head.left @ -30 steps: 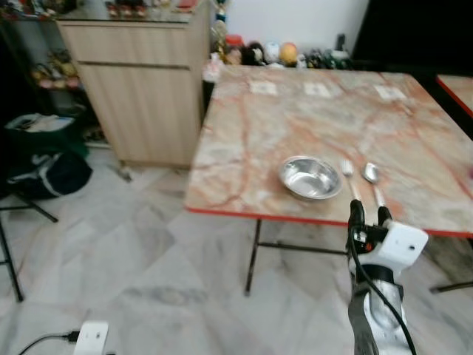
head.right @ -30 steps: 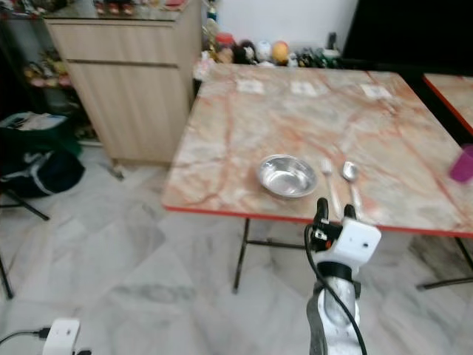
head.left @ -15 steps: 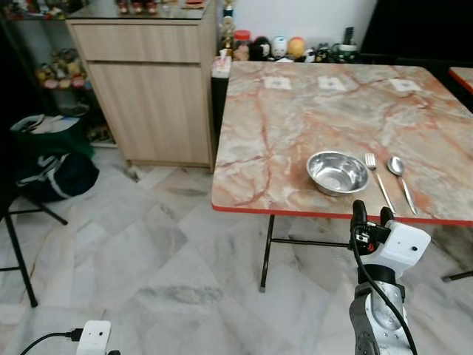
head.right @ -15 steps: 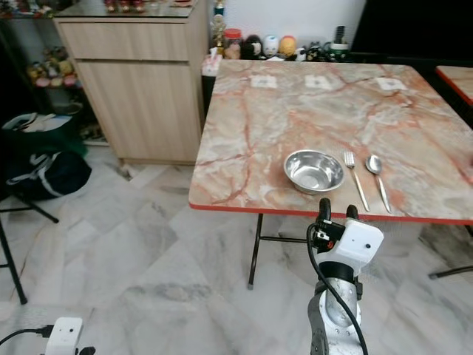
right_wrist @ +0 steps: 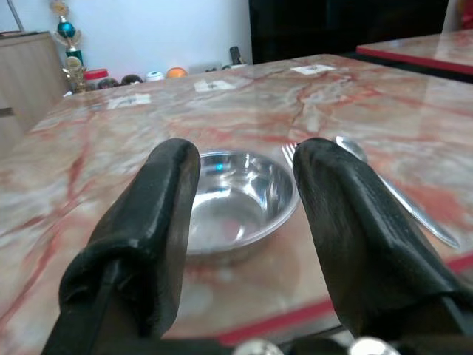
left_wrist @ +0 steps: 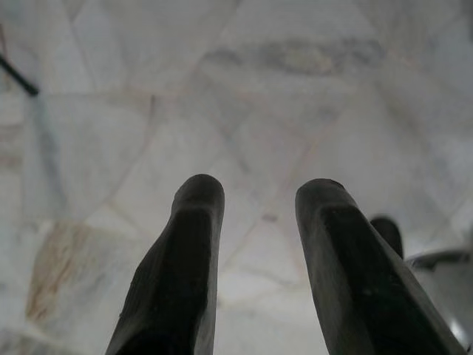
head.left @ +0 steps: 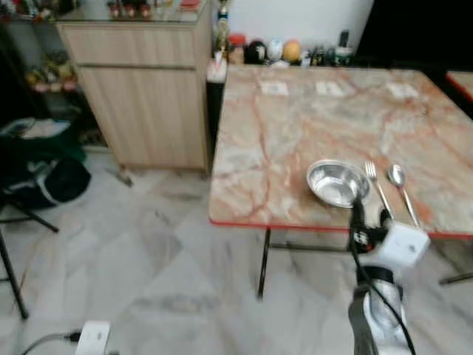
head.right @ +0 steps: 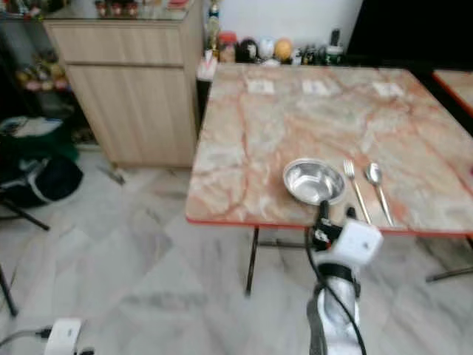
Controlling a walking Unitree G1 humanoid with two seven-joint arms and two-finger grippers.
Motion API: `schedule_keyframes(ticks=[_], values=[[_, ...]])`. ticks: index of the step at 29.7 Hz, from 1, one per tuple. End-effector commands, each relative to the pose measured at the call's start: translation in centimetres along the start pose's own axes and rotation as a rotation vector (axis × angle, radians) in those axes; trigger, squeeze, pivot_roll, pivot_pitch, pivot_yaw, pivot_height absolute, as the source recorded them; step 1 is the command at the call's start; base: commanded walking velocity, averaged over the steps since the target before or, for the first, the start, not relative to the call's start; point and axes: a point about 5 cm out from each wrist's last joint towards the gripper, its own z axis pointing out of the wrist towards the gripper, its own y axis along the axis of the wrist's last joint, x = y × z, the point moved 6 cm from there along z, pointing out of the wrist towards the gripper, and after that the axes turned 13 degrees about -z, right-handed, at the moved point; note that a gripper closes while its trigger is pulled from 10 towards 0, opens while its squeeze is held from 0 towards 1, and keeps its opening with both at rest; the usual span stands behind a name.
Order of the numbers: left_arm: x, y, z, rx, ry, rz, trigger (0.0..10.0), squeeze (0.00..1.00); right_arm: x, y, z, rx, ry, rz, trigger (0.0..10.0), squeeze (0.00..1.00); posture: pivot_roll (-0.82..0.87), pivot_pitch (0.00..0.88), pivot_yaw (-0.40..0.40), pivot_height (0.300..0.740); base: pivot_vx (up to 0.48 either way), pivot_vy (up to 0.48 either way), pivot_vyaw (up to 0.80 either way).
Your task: Setting the table
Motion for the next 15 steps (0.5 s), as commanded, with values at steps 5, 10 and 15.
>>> schedule_keyframes(ticks=[5,10,15], values=[[-0.19,-0.2,0.01,0.005,-0.003,-0.013,10.0,0.0,-0.41,-0.1,0.03,0.003,-0.02,0.002,10.0,0.0,0.07,0.029,-0.002,0.74,0.34,0.0,0.0],[-0.18,-0.16,0.0,0.001,-0.002,-0.017,10.0,0.0,-0.68,-0.03,0.12,0.0,-0.027,-0.002,10.0,0.0,0.07,0.03,-0.001,0.74,0.12,0.0,0.0],[-0.21,-0.11,0.01,0.002,-0.006,0.006,10.0,0.0,-0.99,-0.02,0.2,-0.001,-0.036,-0.008,10.0,0.0,0.07,0.03,-0.001,0.74,0.0,0.0,0.0]])
